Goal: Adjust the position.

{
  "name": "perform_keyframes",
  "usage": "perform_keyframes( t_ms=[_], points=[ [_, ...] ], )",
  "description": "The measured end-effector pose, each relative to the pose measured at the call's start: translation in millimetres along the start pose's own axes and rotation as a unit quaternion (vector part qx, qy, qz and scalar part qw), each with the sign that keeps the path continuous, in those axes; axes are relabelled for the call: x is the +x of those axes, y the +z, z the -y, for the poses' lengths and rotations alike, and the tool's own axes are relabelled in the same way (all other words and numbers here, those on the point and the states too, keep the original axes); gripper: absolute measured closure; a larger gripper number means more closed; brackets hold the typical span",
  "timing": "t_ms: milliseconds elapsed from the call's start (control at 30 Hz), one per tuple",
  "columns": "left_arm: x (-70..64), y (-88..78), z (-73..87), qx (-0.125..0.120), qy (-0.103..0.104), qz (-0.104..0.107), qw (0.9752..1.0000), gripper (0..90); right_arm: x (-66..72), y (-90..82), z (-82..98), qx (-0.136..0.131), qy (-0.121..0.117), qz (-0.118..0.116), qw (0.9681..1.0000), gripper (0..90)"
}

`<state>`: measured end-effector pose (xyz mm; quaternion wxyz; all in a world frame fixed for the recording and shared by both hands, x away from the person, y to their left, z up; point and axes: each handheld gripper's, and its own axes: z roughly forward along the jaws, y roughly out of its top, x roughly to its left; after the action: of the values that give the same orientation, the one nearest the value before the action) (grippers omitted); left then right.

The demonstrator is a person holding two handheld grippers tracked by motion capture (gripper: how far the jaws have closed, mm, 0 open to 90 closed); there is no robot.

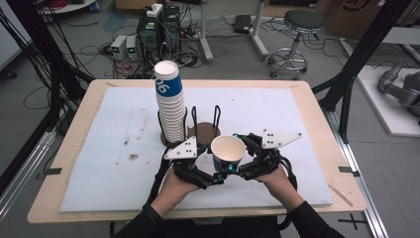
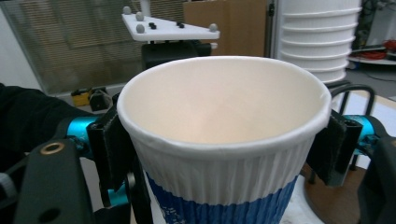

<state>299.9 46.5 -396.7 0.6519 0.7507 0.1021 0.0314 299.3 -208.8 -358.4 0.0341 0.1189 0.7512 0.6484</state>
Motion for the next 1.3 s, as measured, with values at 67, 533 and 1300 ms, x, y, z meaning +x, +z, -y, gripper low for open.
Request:
perform_keyframes(
  t_ms=[67, 533, 1300],
  points=[
    [0.2, -5.0, -1.3, -0.001, 0.003, -0.011, 0.9999, 16.7, -1.5, -3.5, -0.4, -0.001, -0.004, 0.009, 1.0, 21.9],
    [7.4, -64.4, -6.7, -0.007, 0.017, -0.105, 0.9943, 16.7, -14.9, -25.8, 0.3, -0.011, 0.007, 0.052, 0.9985, 21.9],
    [13.2, -93.2, 9.2, -0.027, 0.021, -0.177, 0.9837, 16.7, -18.3, -36.9, 0.5, -0.005, 0.008, 0.077, 0.997, 21.9]
  ],
)
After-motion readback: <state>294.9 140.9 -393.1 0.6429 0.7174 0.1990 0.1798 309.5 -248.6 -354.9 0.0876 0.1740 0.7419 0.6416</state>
